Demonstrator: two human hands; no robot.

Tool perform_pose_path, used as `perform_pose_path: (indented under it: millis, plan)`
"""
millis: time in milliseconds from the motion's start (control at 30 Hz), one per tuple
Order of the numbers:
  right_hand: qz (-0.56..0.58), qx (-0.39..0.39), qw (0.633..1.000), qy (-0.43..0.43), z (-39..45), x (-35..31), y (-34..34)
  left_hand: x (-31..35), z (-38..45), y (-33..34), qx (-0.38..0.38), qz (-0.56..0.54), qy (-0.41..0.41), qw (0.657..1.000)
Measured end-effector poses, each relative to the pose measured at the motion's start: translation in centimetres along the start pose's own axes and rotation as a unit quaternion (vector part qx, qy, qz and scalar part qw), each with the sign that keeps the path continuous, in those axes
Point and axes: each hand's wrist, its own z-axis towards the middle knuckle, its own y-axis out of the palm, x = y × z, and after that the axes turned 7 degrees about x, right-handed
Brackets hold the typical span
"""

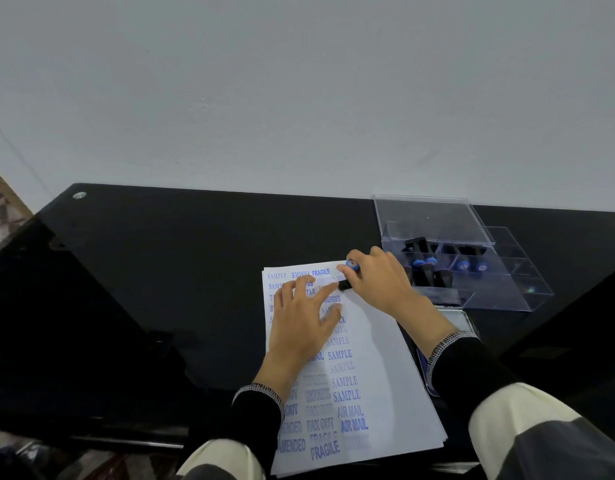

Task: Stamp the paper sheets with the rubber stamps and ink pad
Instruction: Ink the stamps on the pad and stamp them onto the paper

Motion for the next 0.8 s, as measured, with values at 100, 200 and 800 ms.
perform_pose_path:
  millis: [100,200,800]
  plan:
    - [0.004,0.0,1.0,0.002,-0.1,0.0,0.0,0.0,0.0,0.0,0.004,0.0,0.002,1.0]
    - [0.004,-0.001,1.0,-0.001,-0.4,0.1,0.0,-0.1,0.0,0.0,0.002,0.004,0.007,1.0]
    - [-0.014,0.02,1.0,-0.017,0.2,0.3,0.6,-4.2,-0.5,-3.3,0.054,0.018,-0.177,0.982]
